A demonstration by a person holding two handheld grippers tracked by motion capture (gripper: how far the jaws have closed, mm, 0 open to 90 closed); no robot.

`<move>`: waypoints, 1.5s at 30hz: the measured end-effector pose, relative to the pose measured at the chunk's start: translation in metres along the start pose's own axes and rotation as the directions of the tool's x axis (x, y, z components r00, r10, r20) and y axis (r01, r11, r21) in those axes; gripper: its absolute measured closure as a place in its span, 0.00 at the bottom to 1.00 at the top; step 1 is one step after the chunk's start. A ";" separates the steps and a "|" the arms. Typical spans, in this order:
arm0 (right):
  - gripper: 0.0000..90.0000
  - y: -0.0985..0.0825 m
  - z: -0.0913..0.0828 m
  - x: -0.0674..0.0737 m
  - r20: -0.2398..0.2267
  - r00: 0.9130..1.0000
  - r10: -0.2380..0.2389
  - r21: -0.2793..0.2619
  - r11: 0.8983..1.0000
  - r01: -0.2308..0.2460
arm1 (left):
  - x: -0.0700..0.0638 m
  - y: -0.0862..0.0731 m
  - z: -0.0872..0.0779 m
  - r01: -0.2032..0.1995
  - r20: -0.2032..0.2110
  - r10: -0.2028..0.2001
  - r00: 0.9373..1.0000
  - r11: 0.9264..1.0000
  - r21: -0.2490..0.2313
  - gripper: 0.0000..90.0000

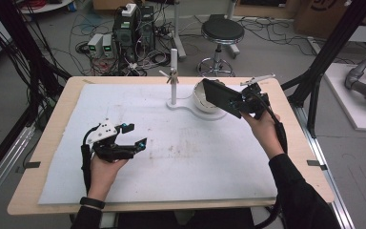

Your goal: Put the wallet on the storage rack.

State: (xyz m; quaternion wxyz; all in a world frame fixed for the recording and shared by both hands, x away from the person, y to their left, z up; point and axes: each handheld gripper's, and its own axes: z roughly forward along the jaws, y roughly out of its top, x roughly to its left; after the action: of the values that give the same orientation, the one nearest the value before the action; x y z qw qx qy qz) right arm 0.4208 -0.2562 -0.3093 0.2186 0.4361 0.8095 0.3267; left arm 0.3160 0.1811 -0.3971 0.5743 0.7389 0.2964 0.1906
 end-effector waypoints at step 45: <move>0.86 -0.017 -0.006 0.005 0.014 0.998 0.056 -0.159 0.986 -0.053 | 0.000 -0.003 -0.005 0.009 -0.004 -0.009 1.000 1.000 -0.001 0.27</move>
State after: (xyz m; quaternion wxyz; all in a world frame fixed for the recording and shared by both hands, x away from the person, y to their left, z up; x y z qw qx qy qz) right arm 0.4055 -0.2608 -0.3177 0.2510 0.4423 0.7666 0.3921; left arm 0.3123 0.1850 -0.3986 0.5751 0.7367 0.3009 0.1895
